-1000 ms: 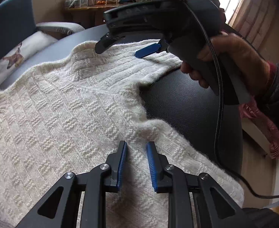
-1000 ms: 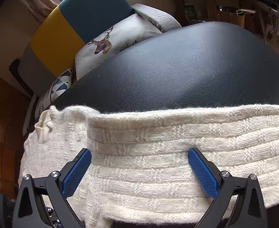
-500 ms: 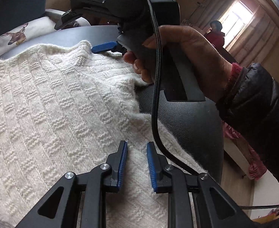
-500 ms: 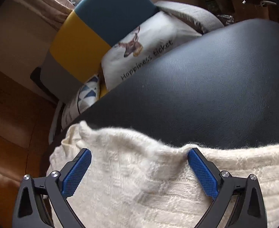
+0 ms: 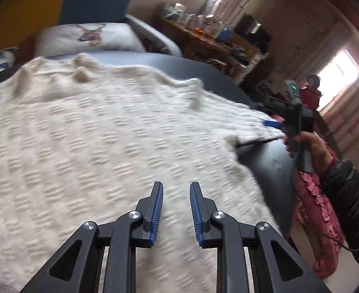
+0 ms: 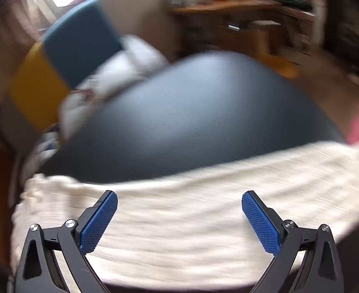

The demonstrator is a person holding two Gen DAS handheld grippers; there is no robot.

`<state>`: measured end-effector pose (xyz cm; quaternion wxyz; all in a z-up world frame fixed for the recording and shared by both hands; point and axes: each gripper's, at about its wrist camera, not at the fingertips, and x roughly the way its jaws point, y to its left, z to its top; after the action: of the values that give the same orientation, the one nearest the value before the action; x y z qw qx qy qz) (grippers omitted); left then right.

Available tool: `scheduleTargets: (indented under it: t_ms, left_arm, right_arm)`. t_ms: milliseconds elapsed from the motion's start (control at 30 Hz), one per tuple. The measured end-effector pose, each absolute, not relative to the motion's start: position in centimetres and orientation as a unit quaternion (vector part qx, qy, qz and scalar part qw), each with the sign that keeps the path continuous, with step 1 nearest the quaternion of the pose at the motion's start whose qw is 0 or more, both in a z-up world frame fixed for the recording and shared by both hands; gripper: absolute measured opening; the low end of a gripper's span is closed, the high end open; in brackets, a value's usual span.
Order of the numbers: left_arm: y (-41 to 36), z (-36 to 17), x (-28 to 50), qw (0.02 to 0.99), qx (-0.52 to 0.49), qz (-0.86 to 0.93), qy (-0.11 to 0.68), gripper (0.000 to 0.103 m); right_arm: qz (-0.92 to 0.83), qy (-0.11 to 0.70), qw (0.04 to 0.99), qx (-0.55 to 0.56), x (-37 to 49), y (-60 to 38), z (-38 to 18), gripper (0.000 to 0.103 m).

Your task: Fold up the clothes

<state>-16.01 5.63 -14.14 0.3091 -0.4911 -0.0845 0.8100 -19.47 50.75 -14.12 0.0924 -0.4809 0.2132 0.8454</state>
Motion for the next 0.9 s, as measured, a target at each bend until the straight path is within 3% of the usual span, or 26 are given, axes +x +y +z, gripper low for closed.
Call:
scheduleTargets:
  t_ms: [300,567,700,900]
  left_arm:
    - [0.6,-13.9,-16.4,0.257,-0.480,0.833,-0.102,0.023]
    - [-3.8,-15.1,-18.8,0.190,-0.495,0.846,-0.061,0.022]
    - [-4.8,-15.3,-18.7,0.199,-0.490,0.847,-0.058,0.018]
    - [-3.4,-12.4,-22.1,0.280,-0.475,0.829,-0.097,0.024]
  right_arm:
    - [0.855,0.181,0.110,-0.474,-17.8,50.3,-12.9,0.103]
    - [0.869,0.100,-0.103,-0.473,-20.7,32.3,-10.8,0.103]
    - [0.854,0.063,-0.164,-0.489,-21.7,24.1,-12.5,0.103]
    - [0.847,0.003,-0.111,-0.519,-20.7,22.1,-16.2,0.103]
